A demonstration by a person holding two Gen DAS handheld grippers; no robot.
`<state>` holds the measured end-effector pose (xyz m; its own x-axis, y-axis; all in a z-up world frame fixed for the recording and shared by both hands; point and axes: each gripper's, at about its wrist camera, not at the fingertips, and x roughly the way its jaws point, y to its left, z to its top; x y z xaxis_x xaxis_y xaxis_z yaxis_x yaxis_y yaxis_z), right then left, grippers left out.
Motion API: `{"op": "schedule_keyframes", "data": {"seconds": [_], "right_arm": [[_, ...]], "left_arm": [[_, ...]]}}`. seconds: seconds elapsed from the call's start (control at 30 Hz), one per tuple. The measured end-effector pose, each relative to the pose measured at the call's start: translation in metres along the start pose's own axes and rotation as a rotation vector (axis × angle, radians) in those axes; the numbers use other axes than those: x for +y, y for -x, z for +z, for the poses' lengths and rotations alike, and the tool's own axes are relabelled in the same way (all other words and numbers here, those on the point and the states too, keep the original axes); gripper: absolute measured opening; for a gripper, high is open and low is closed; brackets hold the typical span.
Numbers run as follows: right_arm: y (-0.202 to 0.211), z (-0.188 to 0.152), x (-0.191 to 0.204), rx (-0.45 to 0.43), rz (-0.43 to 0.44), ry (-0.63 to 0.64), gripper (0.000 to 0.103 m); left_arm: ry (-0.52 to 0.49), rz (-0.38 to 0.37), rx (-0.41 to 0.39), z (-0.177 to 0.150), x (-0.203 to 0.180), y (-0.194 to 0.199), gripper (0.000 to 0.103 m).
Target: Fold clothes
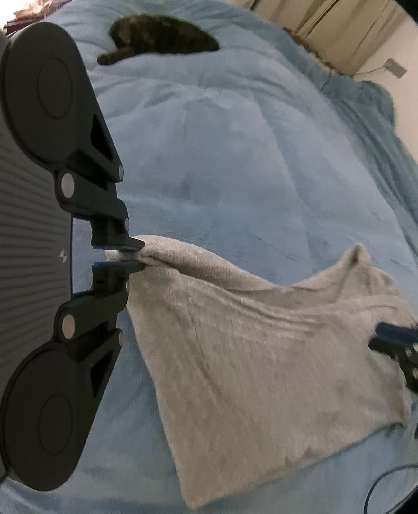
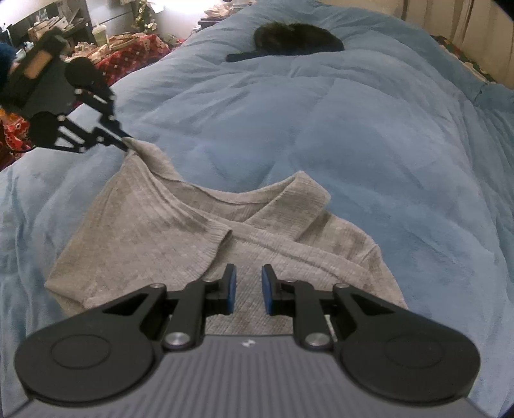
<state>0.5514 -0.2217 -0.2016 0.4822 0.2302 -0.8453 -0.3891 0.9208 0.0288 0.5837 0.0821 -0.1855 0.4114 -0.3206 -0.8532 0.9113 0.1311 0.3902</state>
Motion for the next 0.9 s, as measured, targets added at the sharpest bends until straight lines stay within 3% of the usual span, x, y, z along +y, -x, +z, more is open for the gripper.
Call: {"op": "schedule_keyframes", "data": {"seconds": [0.27, 0.53, 0.67, 0.73, 0.9], "right_arm": [[0.023, 0.007, 0.004, -0.032, -0.009, -0.02, 0.019], [0.012, 0.055, 0.064, -0.122, 0.199, 0.06, 0.014], [-0.006, 0.075, 0.102, -0.109, 0.362, 0.087, 0.014], [-0.022, 0.078, 0.117, -0.061, 0.438, 0.111, 0.014], [-0.061, 0.079, 0.117, -0.012, 0.345, 0.135, 0.014]], "left_arm": [[-0.038, -0.039, -0.026, 0.016, -0.049, 0.059, 0.005], [-0.034, -0.037, -0.042, 0.04, -0.081, 0.073, 0.005], [-0.009, -0.035, -0.063, 0.045, -0.09, 0.078, 0.005], [0.0, -0.037, -0.073, 0.046, -0.092, 0.08, 0.005], [0.017, -0.047, -0.091, 0.045, -0.095, 0.082, 0.004]]}}
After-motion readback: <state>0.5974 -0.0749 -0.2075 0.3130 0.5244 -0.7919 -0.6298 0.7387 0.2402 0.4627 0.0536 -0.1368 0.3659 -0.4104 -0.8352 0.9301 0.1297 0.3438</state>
